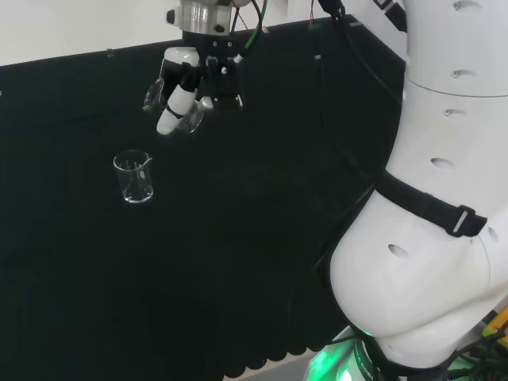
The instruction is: Place the beaker back on the table.
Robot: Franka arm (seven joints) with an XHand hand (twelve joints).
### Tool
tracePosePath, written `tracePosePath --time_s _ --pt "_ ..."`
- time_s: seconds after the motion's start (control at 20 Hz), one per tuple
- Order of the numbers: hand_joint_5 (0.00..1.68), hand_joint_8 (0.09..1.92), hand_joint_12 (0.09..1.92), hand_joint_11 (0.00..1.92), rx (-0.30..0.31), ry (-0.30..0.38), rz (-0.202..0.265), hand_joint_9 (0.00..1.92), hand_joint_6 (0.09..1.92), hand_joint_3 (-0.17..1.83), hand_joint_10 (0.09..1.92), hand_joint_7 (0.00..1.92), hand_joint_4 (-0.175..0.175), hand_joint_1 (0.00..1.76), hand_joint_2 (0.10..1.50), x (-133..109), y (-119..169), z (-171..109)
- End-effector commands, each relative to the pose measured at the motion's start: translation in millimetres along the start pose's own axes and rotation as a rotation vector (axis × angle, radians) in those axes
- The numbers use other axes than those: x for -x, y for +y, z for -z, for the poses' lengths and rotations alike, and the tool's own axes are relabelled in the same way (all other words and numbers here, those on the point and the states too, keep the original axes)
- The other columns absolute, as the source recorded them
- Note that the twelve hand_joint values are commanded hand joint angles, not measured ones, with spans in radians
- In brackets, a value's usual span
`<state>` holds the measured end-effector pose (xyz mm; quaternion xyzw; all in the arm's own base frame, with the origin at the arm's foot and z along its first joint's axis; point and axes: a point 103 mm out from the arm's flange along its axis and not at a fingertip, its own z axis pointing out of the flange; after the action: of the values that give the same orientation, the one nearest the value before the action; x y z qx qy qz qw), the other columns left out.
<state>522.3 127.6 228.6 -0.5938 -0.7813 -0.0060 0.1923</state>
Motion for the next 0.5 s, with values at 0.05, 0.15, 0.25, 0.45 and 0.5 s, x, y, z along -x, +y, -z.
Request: tracePosePath --time_s 0.05,0.15,0.25,0.45,0.5 --pt "1.34 0.58 0.67 1.3 0.01 -0.011 -0.001 1.66 0.61 0.86 0.5 1.4 -0.175 1.33 0.51 -1 1 0" --pt "1.34 0.58 0.67 1.3 0.017 0.005 0.003 1.66 0.61 0.86 0.5 1.4 -0.175 1.33 0.51 1 0 1" --pt "1.34 0.58 0.67 1.3 0.023 0.01 0.003 1.66 0.61 0.86 0.5 1.4 -0.175 1.33 0.51 4 -2 1" --pt "1.33 0.58 0.67 1.29 0.045 0.031 0.011 1.66 0.62 0.86 0.51 1.4 -0.175 1.33 0.51 10 -4 1" --pt "1.33 0.58 0.67 1.29 0.051 0.039 0.011 1.66 0.62 0.86 0.51 1.4 -0.175 1.33 0.51 12 -4 1"
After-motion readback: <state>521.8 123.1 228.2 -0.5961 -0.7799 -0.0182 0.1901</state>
